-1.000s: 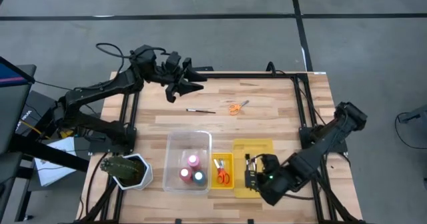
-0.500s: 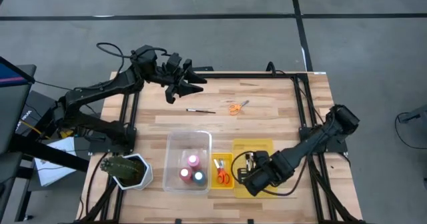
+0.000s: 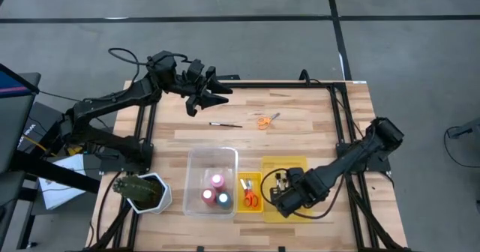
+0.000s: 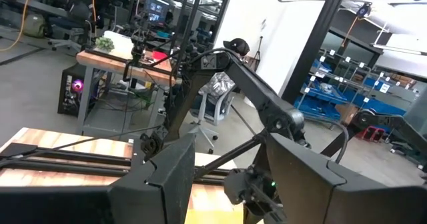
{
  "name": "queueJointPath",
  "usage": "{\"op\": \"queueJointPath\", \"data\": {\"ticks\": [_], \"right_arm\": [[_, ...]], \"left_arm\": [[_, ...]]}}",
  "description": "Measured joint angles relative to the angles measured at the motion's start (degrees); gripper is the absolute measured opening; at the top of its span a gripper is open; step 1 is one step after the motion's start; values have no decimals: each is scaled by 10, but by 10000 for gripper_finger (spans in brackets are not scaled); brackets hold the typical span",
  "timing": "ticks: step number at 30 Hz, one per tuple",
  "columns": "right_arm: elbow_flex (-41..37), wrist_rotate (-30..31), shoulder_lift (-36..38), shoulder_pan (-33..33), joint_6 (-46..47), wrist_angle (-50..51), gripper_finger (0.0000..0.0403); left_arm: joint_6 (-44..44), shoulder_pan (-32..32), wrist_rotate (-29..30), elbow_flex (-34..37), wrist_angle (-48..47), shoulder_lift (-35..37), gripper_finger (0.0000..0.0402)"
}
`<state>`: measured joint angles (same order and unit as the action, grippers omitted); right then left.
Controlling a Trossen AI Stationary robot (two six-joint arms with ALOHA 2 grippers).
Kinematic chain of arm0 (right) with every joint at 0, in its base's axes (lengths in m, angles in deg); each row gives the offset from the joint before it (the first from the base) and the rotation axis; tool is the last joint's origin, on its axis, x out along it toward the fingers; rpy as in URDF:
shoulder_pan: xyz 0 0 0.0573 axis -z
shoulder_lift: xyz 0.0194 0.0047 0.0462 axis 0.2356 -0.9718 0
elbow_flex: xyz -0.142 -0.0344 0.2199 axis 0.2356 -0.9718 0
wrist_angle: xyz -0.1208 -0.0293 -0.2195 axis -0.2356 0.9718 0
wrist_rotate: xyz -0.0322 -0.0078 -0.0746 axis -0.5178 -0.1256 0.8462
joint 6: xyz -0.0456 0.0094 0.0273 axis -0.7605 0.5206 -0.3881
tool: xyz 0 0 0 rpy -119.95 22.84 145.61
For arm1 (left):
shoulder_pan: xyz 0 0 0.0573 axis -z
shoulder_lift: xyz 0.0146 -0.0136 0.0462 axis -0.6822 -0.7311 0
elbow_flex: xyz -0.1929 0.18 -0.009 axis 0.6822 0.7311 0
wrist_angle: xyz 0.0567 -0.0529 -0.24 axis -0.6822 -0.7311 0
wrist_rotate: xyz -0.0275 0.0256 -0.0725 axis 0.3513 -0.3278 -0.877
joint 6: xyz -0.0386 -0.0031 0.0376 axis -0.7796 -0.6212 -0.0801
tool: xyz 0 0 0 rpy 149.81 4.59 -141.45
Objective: Pick & Place Paint Supplies
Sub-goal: Put the black paint brush into the right yellow bin
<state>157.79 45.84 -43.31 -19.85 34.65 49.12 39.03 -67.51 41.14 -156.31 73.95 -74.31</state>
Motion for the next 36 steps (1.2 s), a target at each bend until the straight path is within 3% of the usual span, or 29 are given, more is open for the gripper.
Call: {"op": "queueJointPath", "data": {"ticks": [7, 17, 36], "right_arm": [[-94, -12, 4, 28, 3, -114, 0], [-158, -12, 5, 36, 4, -174, 0], [-162, -22, 1, 5, 27, -192, 0]], "left_arm": [[0, 0, 0, 0, 0, 0, 182], [0, 0, 0, 0, 0, 0, 182], [13, 0, 0, 0, -2, 0, 182]]}}
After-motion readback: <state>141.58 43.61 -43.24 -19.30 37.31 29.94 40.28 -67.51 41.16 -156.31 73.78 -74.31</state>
